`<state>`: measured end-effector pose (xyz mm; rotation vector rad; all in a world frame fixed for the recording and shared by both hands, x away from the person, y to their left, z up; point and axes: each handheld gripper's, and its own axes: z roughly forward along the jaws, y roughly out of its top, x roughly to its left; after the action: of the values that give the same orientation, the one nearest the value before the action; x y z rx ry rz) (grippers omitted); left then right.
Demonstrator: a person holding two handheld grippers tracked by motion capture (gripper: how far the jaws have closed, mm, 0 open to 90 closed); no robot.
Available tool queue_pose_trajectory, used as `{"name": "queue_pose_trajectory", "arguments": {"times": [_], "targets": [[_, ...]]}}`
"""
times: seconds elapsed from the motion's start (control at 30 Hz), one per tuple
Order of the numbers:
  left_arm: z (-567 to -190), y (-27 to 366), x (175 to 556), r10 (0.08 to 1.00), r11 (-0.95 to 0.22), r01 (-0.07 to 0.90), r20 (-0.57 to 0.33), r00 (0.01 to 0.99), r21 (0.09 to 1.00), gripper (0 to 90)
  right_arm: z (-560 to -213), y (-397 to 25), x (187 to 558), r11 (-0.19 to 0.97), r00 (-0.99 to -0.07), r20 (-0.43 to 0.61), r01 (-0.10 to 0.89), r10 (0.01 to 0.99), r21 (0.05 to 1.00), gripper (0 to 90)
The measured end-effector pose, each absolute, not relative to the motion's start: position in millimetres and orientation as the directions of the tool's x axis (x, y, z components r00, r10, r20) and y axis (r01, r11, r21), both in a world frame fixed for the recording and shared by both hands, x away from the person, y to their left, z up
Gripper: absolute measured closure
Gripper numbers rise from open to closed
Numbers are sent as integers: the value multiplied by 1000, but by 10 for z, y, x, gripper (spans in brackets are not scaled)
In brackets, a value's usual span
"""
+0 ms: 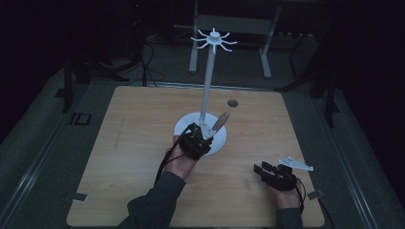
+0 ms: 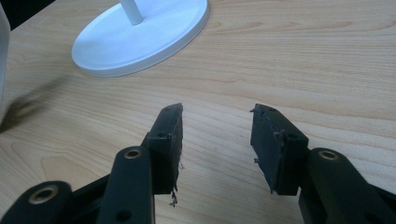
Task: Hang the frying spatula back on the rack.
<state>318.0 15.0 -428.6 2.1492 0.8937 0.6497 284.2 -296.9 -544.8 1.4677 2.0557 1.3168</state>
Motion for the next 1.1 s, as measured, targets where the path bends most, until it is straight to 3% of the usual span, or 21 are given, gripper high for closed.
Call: {"name": "queue_pose_trajectory", "arguments": {"times": [0.5, 1.1], "targets": [[-4170, 301, 3121, 813, -380, 328, 143, 565, 865, 745, -5452, -2961, 2843, 70, -439, 248, 591, 864, 804, 534], [-4062, 391, 3104, 831, -324, 285, 128, 541, 902, 745, -5451, -2960, 2841, 72, -441, 246, 589, 863, 805, 533]]}}
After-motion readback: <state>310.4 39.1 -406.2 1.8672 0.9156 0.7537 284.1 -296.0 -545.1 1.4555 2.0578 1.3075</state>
